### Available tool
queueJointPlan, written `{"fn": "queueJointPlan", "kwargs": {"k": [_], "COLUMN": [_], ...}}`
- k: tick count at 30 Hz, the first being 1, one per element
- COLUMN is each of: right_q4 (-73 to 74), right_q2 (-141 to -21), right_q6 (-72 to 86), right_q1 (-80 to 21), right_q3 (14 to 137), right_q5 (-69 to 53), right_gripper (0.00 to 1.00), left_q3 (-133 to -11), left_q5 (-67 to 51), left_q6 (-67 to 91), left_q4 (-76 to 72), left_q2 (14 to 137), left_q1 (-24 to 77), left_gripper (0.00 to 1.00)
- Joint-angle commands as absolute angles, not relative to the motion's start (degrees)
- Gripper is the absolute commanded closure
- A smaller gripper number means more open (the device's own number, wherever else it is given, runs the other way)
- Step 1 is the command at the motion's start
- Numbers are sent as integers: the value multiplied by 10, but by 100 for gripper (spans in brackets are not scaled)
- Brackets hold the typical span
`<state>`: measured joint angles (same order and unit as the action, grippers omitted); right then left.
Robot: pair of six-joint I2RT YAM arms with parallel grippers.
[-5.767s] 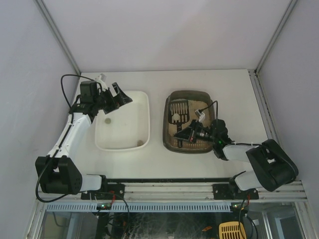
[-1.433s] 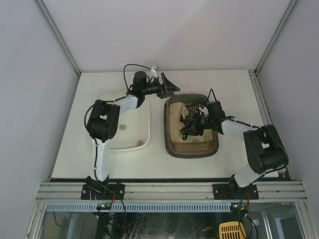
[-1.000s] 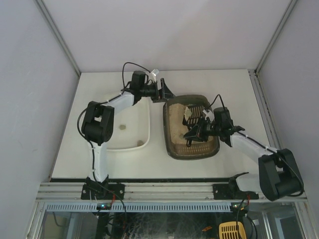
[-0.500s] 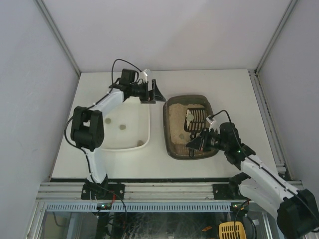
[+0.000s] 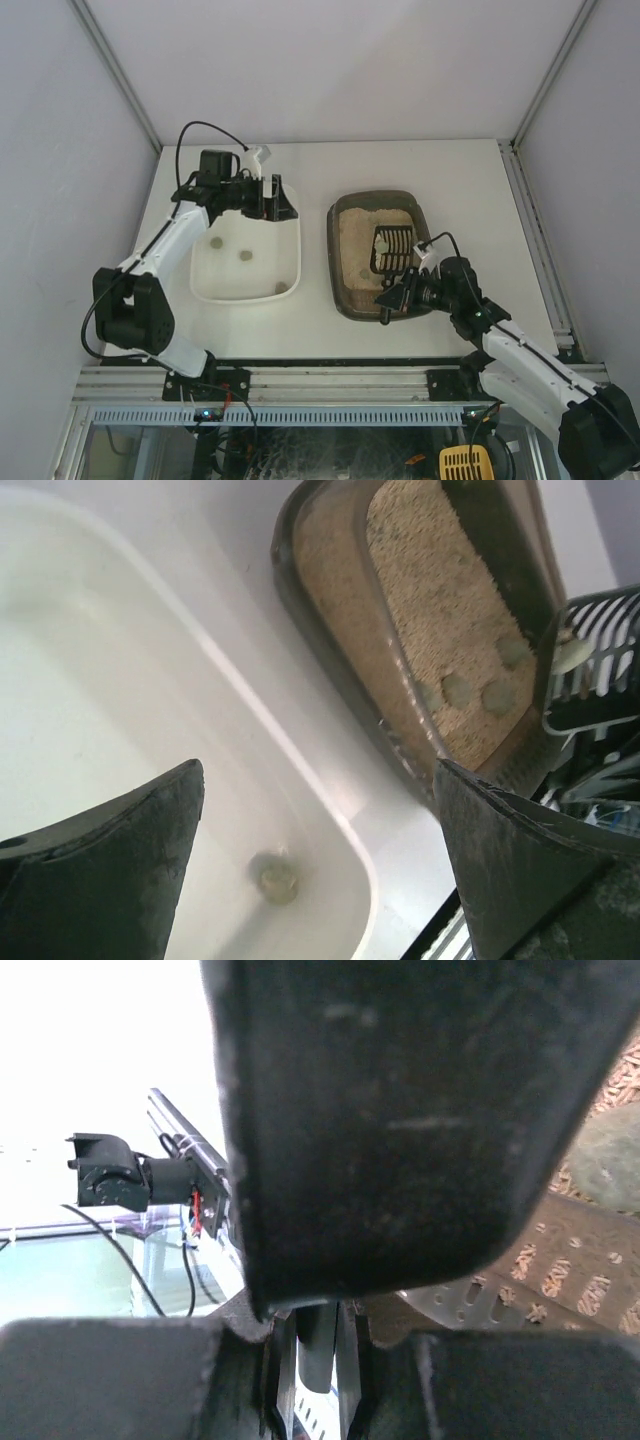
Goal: Clean the litter box
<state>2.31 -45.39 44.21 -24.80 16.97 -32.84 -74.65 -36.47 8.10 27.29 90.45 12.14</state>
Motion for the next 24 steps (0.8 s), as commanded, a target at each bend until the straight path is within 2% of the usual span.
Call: {"fn": "queueJointPlan", "kwargs": {"k": [1, 6, 9, 11, 13, 15, 18, 20, 24], "right_q4": [-68, -56, -143, -147, -106, -126, -195, -180, -145], "right_q2": [-420, -443, -429, -425, -442, -457, -446, -448, -503], "right_q6": [476, 460, 521, 519, 485, 487, 538, 540, 500], "right_q1": [-218, -257, -211, -187, -224, -242, -180, -158, -254], "right_q3": [152, 173, 131, 124, 150, 155, 121, 126, 173], "right_q5": [-333, -325, -369, -365, -344, -356, -393, -393, -375], "right_gripper": [100, 100, 100, 100, 100, 100, 100, 100, 100], "left_q3": [-687, -635, -638, -629, -618, -612, -605, -604, -605], "left_q5": [-332, -281, -263, -259, -259, -264, -269, -269, -267], "left_q6": [22, -12, -27, -25, -18, -11, -3, -2, -5], "left_q4": [293, 320, 353, 353, 344, 339, 330, 329, 333], "left_q2": [829, 775, 773, 768, 765, 765, 766, 766, 769], "left_q1": [113, 113, 108, 104, 102, 101, 101, 100, 101], "left_gripper": [0, 0, 0, 0, 0, 0, 0, 0, 0]}}
